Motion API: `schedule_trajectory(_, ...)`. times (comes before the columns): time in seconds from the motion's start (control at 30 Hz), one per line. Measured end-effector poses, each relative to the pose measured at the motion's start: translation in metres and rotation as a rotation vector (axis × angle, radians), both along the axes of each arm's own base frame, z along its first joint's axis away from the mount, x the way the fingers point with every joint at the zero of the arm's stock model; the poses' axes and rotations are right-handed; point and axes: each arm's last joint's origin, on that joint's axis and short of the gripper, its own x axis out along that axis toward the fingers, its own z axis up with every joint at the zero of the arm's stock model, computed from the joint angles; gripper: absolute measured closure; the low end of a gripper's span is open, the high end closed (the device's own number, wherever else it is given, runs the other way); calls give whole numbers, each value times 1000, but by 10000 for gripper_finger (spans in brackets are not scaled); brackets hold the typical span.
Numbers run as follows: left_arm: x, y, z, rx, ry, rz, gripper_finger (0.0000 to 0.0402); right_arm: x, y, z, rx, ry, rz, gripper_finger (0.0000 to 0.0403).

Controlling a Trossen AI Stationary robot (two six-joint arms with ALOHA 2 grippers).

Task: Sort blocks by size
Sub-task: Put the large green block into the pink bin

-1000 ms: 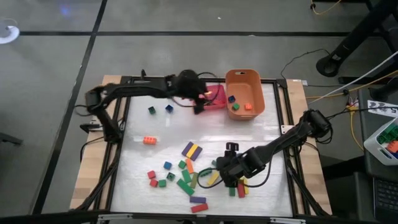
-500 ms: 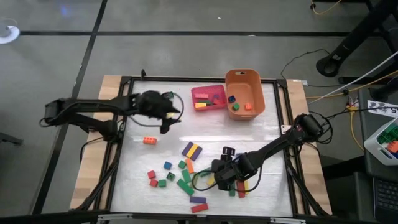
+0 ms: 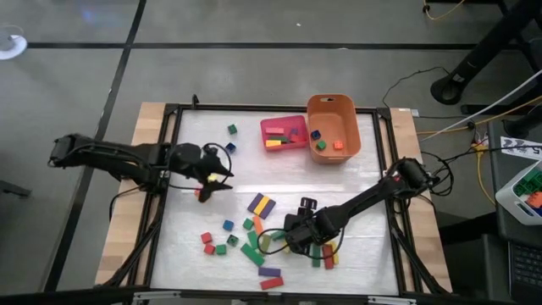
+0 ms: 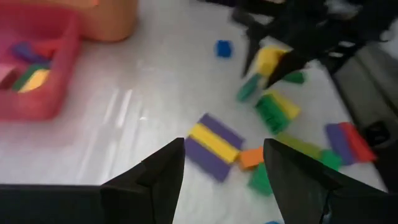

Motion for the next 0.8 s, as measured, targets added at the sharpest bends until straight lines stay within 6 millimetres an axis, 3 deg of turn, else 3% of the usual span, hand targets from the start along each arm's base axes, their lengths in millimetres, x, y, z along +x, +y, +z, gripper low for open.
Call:
schedule_trajectory(0.27,-4,-26,-2,-26,28,-126,196,3,-6,-13,-1,55,-14,202)
schedule_trajectory(0.57,-12,-47,-7,-168,129,-147,197,6,-10,-23,-40,100,32,351)
schedule_trajectory(0.8,-22,-51,-17,-209,280,-112,199,20,-22,-12,-119,60,96,353)
